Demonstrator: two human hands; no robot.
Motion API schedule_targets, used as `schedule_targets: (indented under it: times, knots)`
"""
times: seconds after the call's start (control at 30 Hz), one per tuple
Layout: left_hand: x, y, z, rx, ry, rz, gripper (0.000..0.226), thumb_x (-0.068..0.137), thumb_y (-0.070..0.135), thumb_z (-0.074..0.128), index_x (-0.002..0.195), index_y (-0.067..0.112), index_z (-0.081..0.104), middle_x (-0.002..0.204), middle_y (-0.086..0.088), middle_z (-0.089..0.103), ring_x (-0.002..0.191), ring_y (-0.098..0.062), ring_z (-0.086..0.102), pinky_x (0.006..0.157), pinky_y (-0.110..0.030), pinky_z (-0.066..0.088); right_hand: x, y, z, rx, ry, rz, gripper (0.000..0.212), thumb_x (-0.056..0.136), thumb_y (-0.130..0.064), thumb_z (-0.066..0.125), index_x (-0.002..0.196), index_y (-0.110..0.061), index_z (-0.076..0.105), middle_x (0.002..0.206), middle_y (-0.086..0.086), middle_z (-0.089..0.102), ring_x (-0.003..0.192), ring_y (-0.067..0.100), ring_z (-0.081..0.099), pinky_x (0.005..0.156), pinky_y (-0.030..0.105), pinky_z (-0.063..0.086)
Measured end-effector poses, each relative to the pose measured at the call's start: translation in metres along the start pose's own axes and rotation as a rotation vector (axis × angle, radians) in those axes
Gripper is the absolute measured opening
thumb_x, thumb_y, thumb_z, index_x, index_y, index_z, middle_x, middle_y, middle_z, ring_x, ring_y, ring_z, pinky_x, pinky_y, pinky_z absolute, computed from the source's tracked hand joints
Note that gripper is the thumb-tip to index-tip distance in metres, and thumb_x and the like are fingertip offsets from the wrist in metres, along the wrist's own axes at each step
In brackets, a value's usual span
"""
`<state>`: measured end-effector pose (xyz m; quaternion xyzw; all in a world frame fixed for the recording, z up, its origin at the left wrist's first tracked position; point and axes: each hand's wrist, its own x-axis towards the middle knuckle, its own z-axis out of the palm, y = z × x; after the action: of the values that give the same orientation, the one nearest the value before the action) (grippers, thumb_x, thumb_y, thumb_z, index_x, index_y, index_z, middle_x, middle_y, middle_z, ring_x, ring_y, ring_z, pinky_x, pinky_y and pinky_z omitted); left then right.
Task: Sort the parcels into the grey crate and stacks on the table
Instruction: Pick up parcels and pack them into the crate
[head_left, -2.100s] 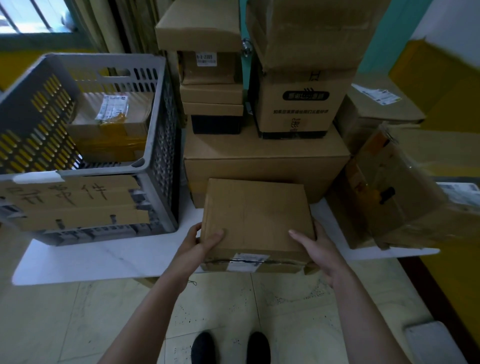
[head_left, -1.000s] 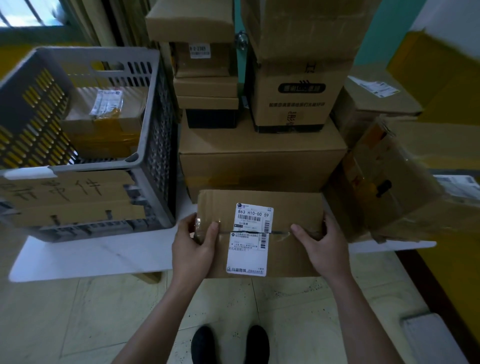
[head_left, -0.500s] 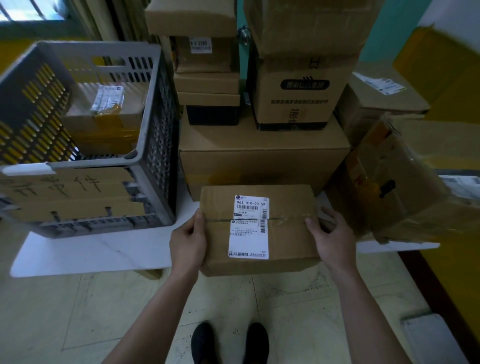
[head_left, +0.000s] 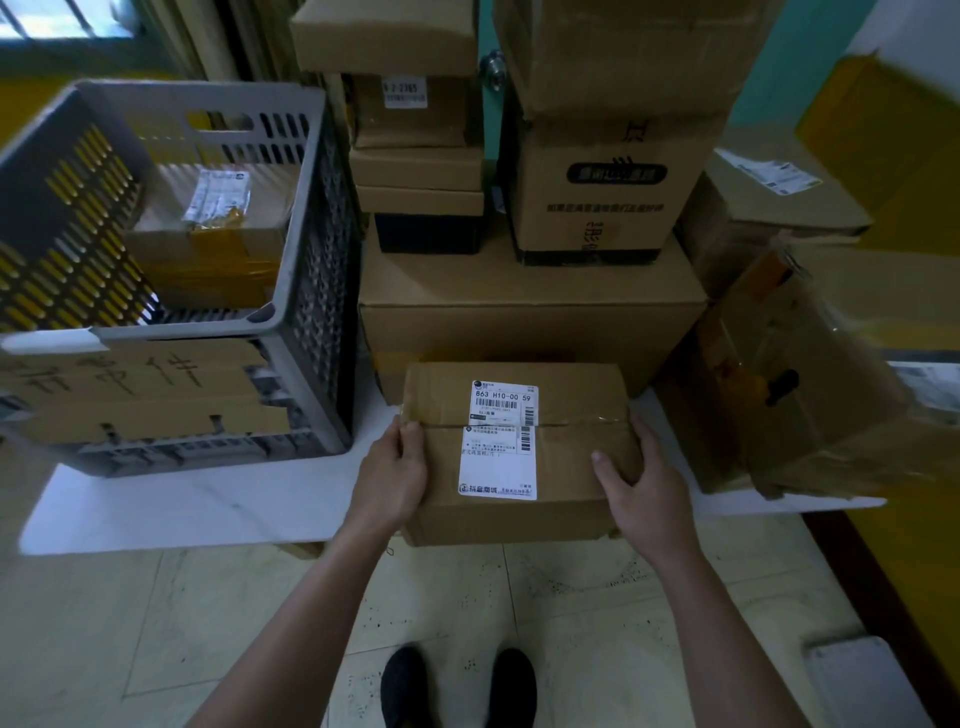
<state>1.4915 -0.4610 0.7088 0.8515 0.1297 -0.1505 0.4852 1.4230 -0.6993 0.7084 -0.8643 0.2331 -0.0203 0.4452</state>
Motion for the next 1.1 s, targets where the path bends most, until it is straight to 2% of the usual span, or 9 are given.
schedule_targets:
  times: [0.17, 0.27, 0.47, 0.63, 0.73, 0.87, 0.93, 1.0, 1.1]
  knots:
    - [0.001, 0.011, -0.008, 0.024, -0.096, -0.08, 0.053, 0.108, 0.047, 0.021, 0.135, 0.016, 0.054, 0.132, -0.009, 0.06, 0.113, -0.025, 0.057, 0.101, -0.038, 0.044, 0.004, -0.001, -0.002, -0.016, -0.006, 0.001, 0.067, 0.096, -0.039, 0.059, 0.154, -0.029, 0.028, 0.139, 0.004, 0.053, 0.125, 0.028, 0.053, 0.098, 0.04, 0.049]
    - [0.007, 0.013, -0.011, -0.02, -0.16, -0.154, 0.062, 0.102, 0.062, 0.016, 0.122, 0.019, 0.056, 0.112, -0.003, 0.059, 0.096, -0.019, 0.056, 0.088, -0.033, 0.043, 0.006, -0.004, -0.002, -0.018, -0.018, -0.001, 0.063, 0.097, -0.036, 0.058, 0.153, -0.028, 0.03, 0.136, 0.004, 0.055, 0.123, 0.027, 0.055, 0.093, 0.034, 0.047]
    - [0.02, 0.012, -0.012, -0.213, -0.192, -0.301, 0.052, 0.101, 0.065, 0.022, 0.117, 0.026, 0.052, 0.114, -0.008, 0.065, 0.1, -0.025, 0.064, 0.091, -0.04, 0.05, 0.01, -0.005, -0.002, -0.028, -0.029, 0.014, 0.056, 0.097, -0.035, 0.058, 0.148, -0.025, 0.038, 0.134, 0.003, 0.057, 0.122, 0.027, 0.055, 0.088, 0.029, 0.043]
    - [0.016, 0.009, -0.011, -0.365, -0.219, -0.307, 0.056, 0.1, 0.066, 0.029, 0.122, 0.026, 0.061, 0.113, -0.007, 0.072, 0.103, -0.026, 0.069, 0.102, -0.046, 0.05, 0.011, -0.005, 0.0, 0.026, -0.039, 0.051, 0.055, 0.098, -0.036, 0.058, 0.148, -0.026, 0.038, 0.136, 0.002, 0.055, 0.125, 0.026, 0.052, 0.089, 0.029, 0.041]
    - [0.008, 0.005, -0.008, -0.418, -0.221, -0.269, 0.052, 0.099, 0.068, 0.028, 0.113, 0.032, 0.063, 0.109, -0.003, 0.073, 0.102, -0.024, 0.07, 0.102, -0.046, 0.05, 0.01, -0.006, 0.001, 0.089, -0.027, 0.079, 0.054, 0.097, -0.033, 0.06, 0.147, -0.026, 0.04, 0.134, 0.001, 0.055, 0.124, 0.025, 0.052, 0.091, 0.031, 0.041]
    - [-0.001, 0.007, -0.006, -0.144, -0.056, -0.11, 0.052, 0.102, 0.062, 0.023, 0.123, 0.027, 0.056, 0.114, 0.0, 0.061, 0.098, -0.02, 0.058, 0.092, -0.036, 0.044, 0.006, -0.001, 0.0, 0.169, 0.008, 0.092, 0.057, 0.09, -0.028, 0.071, 0.141, -0.023, 0.046, 0.119, -0.005, 0.053, 0.117, 0.02, 0.053, 0.09, 0.031, 0.043]
    - [-0.003, 0.007, -0.011, -0.093, -0.054, -0.068, 0.05, 0.102, 0.059, 0.033, 0.133, 0.026, 0.055, 0.117, 0.001, 0.061, 0.097, -0.018, 0.057, 0.088, -0.034, 0.044, 0.002, 0.002, -0.003, 0.2, 0.006, 0.1, 0.062, 0.085, -0.03, 0.076, 0.14, -0.025, 0.047, 0.123, -0.005, 0.053, 0.115, 0.018, 0.054, 0.094, 0.037, 0.047]
    - [-0.002, 0.003, -0.018, -0.123, -0.124, -0.041, 0.047, 0.095, 0.059, 0.051, 0.131, 0.029, 0.054, 0.12, 0.004, 0.064, 0.097, -0.014, 0.062, 0.085, -0.034, 0.049, -0.001, 0.006, -0.007, 0.241, 0.015, 0.081, 0.064, 0.078, -0.04, 0.08, 0.134, -0.031, 0.051, 0.127, -0.001, 0.055, 0.114, 0.019, 0.057, 0.095, 0.043, 0.051]
    - [-0.002, -0.001, -0.028, -0.175, -0.17, -0.044, 0.055, 0.081, 0.056, 0.073, 0.124, 0.03, 0.049, 0.11, 0.011, 0.065, 0.096, -0.011, 0.065, 0.079, -0.032, 0.055, -0.013, -0.005, -0.018, 0.367, 0.016, 0.0, 0.048, 0.074, -0.049, 0.075, 0.117, -0.046, 0.052, 0.113, -0.014, 0.058, 0.098, 0.0, 0.062, 0.075, 0.027, 0.051]
